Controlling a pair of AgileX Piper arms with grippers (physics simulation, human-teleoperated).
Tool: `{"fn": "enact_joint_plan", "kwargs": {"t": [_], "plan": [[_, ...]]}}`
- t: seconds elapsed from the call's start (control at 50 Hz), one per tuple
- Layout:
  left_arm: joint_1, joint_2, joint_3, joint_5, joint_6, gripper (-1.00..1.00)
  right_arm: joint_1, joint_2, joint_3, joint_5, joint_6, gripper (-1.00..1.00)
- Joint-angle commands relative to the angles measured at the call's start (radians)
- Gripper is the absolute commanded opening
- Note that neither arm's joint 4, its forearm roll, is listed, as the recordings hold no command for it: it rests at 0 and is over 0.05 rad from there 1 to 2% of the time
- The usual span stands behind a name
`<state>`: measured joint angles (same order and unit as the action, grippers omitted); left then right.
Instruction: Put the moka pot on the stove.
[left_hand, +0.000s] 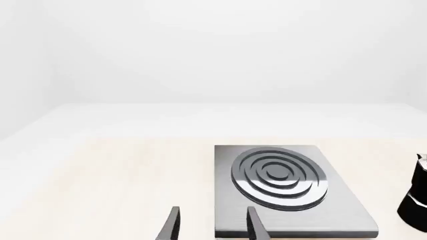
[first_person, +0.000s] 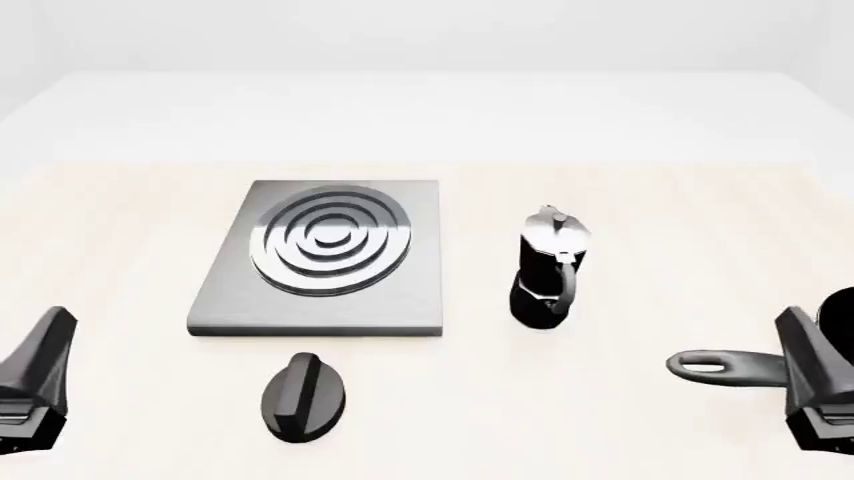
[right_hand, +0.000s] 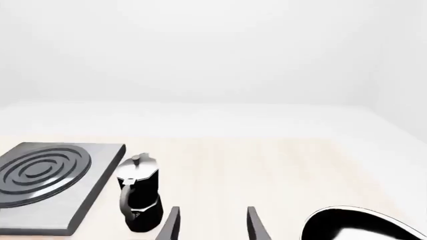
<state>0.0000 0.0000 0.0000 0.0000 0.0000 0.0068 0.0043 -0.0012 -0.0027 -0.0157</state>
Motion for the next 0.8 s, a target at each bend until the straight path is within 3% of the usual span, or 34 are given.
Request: {"fn": "enact_joint_plan", "kwargs": {"t": [0.02,0.8], "plan": [[0.0,0.0,0.0,0.0,0.0,1.0,0.028,0.011,-0.005,-0.009,-0.042,1.0],[0.0,0.0,0.0,0.0,0.0,1.0,0.153,0.087,-0.072,-0.037,-0.06,1.0]]}}
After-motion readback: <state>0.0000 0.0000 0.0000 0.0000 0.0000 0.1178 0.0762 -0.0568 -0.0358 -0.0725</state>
